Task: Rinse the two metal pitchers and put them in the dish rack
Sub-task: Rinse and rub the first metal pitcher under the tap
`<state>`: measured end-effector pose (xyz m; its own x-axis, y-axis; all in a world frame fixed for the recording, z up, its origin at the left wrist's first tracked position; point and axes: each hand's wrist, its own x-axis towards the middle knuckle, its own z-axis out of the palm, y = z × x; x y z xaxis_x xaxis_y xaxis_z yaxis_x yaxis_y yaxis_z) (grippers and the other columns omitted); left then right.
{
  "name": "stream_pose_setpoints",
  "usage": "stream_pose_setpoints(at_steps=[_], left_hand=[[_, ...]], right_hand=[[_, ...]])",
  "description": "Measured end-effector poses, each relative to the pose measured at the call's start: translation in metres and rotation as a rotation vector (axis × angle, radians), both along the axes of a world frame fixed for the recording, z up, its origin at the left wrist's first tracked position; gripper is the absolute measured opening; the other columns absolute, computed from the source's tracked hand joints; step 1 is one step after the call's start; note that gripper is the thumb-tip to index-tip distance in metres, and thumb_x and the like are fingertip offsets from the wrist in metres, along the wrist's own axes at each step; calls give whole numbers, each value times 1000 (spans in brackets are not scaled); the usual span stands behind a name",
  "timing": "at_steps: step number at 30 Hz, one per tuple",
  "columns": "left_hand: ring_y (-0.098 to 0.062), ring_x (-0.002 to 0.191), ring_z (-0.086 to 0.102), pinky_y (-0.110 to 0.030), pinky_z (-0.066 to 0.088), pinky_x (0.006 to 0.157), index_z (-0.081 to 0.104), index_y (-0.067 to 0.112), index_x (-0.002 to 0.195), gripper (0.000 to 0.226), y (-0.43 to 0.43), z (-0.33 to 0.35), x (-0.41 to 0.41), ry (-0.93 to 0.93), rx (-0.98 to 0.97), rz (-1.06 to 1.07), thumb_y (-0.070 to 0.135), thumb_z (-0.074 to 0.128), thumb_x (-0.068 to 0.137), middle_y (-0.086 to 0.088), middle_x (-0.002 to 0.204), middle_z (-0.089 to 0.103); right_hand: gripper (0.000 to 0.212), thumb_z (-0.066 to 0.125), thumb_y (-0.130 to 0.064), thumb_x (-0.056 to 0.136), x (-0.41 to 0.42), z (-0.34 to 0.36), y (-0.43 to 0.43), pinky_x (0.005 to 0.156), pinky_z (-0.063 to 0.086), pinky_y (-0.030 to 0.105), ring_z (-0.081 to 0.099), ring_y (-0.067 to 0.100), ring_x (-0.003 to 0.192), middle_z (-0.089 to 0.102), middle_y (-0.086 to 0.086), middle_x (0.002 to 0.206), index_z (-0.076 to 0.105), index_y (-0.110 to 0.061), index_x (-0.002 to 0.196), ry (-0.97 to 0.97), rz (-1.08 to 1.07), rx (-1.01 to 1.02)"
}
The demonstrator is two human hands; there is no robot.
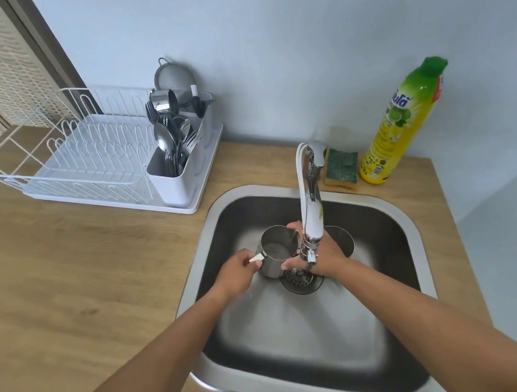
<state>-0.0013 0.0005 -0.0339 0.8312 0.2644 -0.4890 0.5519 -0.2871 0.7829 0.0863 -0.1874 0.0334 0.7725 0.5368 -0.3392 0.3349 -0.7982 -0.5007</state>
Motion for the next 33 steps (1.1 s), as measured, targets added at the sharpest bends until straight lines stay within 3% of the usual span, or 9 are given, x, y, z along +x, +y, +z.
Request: stream_pose_setpoints(at_steps=[3,7,9,12,14,19,21,26,33], left_hand=[[-17,80,55,-33,46,73,59,22,82,14,-1,17,-7,-58,-68,35,27,58,95,-3,87,64],[-17,84,63,-34,54,75,64,17,89,16,-3,34,-17,-124,-151,55,31,61,94,-11,95,69],[-19,86,66,-36,57,78,65,12,93,20,-3,39,-20,-141,-170,58,32,64,92,-14,101,71],[-19,84,67,-36,58,78,64,6,95,23,-5,45,-25,-149,-182,50,29,65,92,-15,102,72],[-19,84,66,-36,58,79,63,5,94,23,-7,47,-29,-157,-173,37,27,63,93,-15,102,72],[-18,84,66,-35,57,79,61,10,88,17,-14,58,-37,-199,-184,7,25,59,96,-11,100,74],[-17,84,66,-34,57,78,61,10,88,16,-16,63,-38,-213,-198,1,24,58,96,-7,98,74],[-16,82,67,-34,58,78,62,10,89,16,-17,72,-37,-222,-225,-11,24,58,96,1,92,76],[-19,87,69,-36,59,80,64,6,95,24,-11,72,-35,-218,-220,-17,29,61,93,-6,97,75]], right_hand=[[78,80,-38,78,-14,8,-7,123,15,40,40,21,138,51,7,136,45,-11,143,-33,-80,55],[85,81,-60,64,-24,-4,-13,125,9,40,44,22,137,64,-2,128,51,-22,134,-67,-157,77],[88,79,-64,59,-30,-9,-21,122,20,44,37,28,141,64,-6,130,50,-30,135,-34,-248,94],[83,76,-66,53,-35,-6,-39,110,42,44,48,23,132,66,-13,125,51,-44,130,58,-283,149],[82,75,-67,51,-35,5,-52,110,42,42,54,15,126,68,-17,121,56,-45,127,100,-276,184],[38,72,-37,86,-1,53,-70,98,47,28,65,12,112,72,-5,119,68,-23,121,-78,-391,335],[37,66,-34,92,16,72,-63,93,43,23,62,14,117,68,-2,127,66,-19,126,-234,-392,309],[63,56,-42,96,50,93,-28,115,32,39,34,20,145,35,1,158,34,-22,152,-424,-186,79],[69,54,-34,97,84,90,3,118,21,42,18,19,151,16,2,165,20,-17,156,-467,-7,-180]])
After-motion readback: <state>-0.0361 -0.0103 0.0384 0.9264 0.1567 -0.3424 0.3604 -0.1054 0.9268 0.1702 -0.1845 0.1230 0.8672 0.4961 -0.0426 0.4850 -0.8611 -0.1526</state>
